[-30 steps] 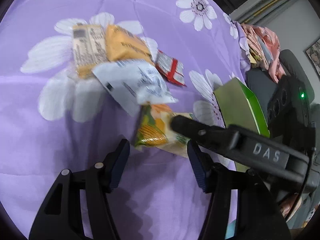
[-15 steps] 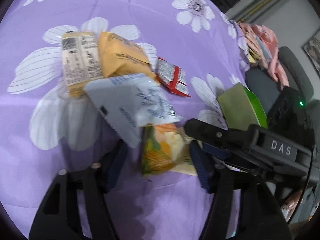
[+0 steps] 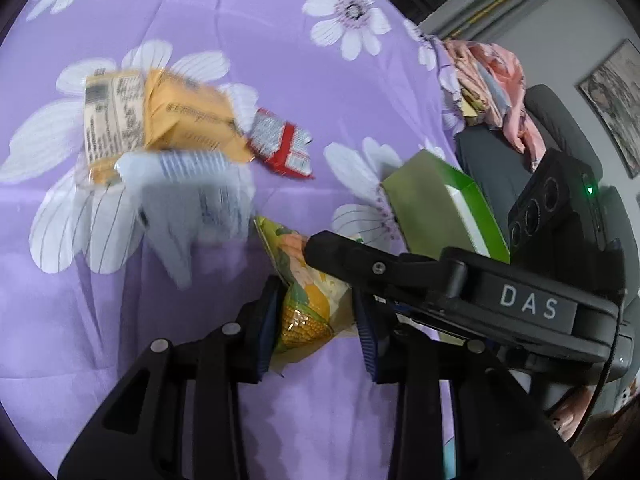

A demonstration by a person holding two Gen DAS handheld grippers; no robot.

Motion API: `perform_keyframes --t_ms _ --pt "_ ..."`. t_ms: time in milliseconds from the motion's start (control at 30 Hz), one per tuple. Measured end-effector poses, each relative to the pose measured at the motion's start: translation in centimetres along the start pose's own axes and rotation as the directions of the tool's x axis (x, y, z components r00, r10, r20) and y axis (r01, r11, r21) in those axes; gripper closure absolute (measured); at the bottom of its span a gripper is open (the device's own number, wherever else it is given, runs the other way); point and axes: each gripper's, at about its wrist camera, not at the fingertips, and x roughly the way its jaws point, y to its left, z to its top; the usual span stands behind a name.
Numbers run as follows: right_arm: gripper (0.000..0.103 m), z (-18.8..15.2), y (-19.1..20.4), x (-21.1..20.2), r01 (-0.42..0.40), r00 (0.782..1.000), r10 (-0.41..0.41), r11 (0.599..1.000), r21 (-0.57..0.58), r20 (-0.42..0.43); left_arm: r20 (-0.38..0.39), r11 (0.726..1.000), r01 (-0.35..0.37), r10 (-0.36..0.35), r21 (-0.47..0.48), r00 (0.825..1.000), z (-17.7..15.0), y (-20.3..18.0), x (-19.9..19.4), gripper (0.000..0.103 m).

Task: Organize snacks
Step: 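Grasp the yellow-green corn packet with the right gripper and lift it, then carry the corn packet with the right gripper over the white box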

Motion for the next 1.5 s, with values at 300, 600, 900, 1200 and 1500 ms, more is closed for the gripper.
perform_keyframes --t_ms 300,600,900,1200,1500 --pt "0.057 0.2 0.2 -3.9 -0.031 0.992 0.034 0.999 -0.025 0.122 0.052 0.997 0.033 -0.037 0.071 0.998 0.7 -3.1 -0.8 0.068" --pt "0.057 0.8 -1.1 -9.4 -0.006 0.953 0.009 1.000 -0.011 0.304 0.060 0.972 0.097 -0.112 0.215 0.992 2.2 -9.1 0.5 0.068" --pt "0.057 0.1 -6.5 -15.1 0.011 0.887 -0.061 0.994 0.110 0.458 0.001 0.936 0.184 -0.193 0.301 0.981 1.2 -15.4 4.3 0.070" --pt "0.057 -0.7 -11.1 -17.9 0.028 0.841 -0.160 0.967 0.254 0.517 -0.113 0.901 0.255 -0.230 0.350 0.967 0.2 -19.1 8.4 0.070" --pt "0.057 -1.3 -14.4 -18.4 -0.011 0.827 -0.190 0.935 0.354 0.529 -0.158 0.894 0.271 -0.229 0.357 0.961 -0.1 -20.3 10.5 0.069"
